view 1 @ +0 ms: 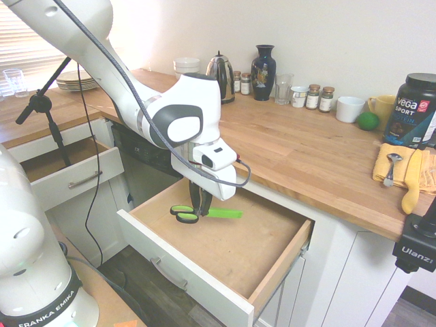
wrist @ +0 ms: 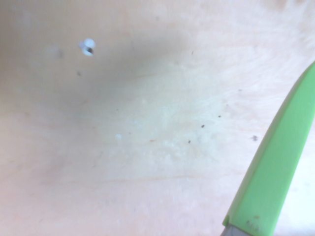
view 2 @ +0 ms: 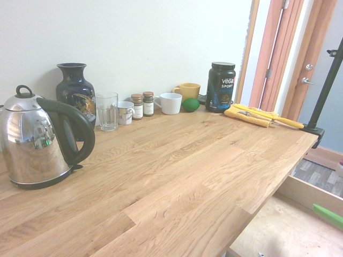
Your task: Put scissor in the drawer
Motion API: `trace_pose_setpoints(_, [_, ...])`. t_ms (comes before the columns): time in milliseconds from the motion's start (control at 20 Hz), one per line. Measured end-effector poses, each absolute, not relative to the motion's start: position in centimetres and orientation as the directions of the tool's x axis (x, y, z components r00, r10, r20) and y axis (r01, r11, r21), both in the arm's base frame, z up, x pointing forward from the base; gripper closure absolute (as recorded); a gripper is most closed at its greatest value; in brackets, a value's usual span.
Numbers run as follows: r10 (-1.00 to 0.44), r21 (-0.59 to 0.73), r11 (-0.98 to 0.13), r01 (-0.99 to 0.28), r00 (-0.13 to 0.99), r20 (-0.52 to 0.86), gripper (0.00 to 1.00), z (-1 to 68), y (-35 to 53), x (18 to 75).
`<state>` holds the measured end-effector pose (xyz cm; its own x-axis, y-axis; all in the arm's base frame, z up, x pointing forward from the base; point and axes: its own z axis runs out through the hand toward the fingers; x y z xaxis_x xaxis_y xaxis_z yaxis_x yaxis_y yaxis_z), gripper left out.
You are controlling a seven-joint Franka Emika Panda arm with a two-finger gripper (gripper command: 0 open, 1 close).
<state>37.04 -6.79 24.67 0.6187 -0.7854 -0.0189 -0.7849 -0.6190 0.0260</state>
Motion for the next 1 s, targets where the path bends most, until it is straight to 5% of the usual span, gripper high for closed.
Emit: trace_pose_setpoints(1000, [-0.766,0.02,-0.642,-0.766,0.642,-0.023,1.0,13.3,-6.0,36.3])
